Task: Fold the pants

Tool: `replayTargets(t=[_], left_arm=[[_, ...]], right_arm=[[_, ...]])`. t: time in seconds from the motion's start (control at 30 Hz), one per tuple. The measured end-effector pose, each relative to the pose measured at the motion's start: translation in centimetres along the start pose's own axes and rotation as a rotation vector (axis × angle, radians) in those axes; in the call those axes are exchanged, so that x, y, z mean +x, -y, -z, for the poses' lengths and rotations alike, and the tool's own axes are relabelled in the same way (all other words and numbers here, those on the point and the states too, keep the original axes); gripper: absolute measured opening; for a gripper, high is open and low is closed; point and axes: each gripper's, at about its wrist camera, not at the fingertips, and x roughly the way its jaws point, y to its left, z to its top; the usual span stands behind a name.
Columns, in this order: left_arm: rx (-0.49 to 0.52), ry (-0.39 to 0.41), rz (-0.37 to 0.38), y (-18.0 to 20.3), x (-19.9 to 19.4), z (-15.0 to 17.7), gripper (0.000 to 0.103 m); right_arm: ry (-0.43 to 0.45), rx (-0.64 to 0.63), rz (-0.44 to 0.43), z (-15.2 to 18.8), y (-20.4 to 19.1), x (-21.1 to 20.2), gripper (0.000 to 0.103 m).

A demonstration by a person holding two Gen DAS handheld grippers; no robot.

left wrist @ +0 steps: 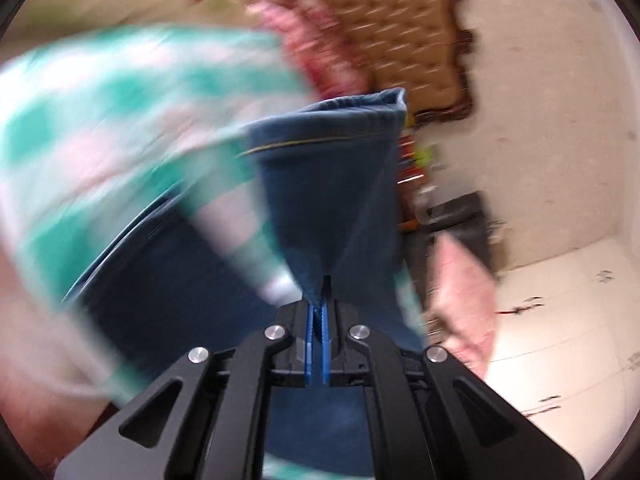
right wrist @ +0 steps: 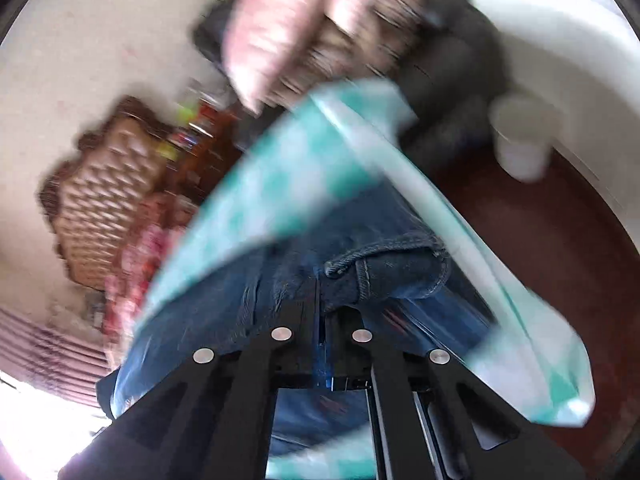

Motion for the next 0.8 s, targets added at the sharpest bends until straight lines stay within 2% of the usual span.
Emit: replayTargets(t=[0.07, 0.13, 0.2, 0.23, 0.3, 0.33, 0.43, 0.57, 0.63, 0.7, 0.73, 0.8], left_arm=[[-0.093, -0.033, -0.024, -5.8, 1.1, 2.4, 0.002], [-0.121, -0.05, -0.044, -8.8, 1.8, 3.7, 0.002], [-0.13, -0.035, -0.003, -10.3, 1.7, 4.1, 0.005], [-0.136, -0.028, 0.005, -10.7, 1.5, 3.8, 0.007], [-0.117, 0.018, 0.0, -10.8, 0.8, 3.1, 0.016], [-0.112, 0.028, -0.012, -11.3, 0.7, 2.9, 0.016], [-0.112, 0.023, -0.034, -11.6, 0.8, 1.8, 0.002], [-0.093, 0.057, -0.044, -8.7, -1.9, 3.0, 0.002], [-0.091, 0.042, -0.071, -8.9, -1.7, 3.5, 0.002], [-0.114, 0.006, -0.108, -10.4, -0.4, 3.5, 0.002], [-0.142, 0.0, -0.08, -11.1, -0.1, 3.4, 0.002], [-0.108, 0.016, -0.088, -10.3, -0.6, 3.4, 0.002]], right_arm=[[-0.048, 0.043, 0.036, 2.2, 3.0, 1.7, 0.001], [-0.072, 0.051, 0.081, 3.6, 4.4, 3.1, 0.001], [-0.072, 0.035, 0.103, 4.1, 4.7, 3.7, 0.001], [-0.071, 0.022, 0.113, 4.3, 4.6, 3.7, 0.001], [-0.064, -0.005, 0.13, 4.3, 4.0, 3.6, 0.001], [-0.061, -0.016, 0.135, 4.2, 3.6, 3.5, 0.001], [-0.056, -0.041, 0.139, 3.8, 2.3, 3.0, 0.001], [0.003, -0.05, 0.069, 3.4, 1.1, -0.8, 0.001], [0.008, -0.089, 0.114, 3.3, 0.9, -0.9, 0.001], [-0.04, -0.081, 0.157, 3.3, 1.7, 0.8, 0.001], [-0.061, -0.075, 0.168, 3.3, 2.0, 1.6, 0.001], [-0.054, -0.073, 0.158, 3.3, 2.1, 1.4, 0.001]])
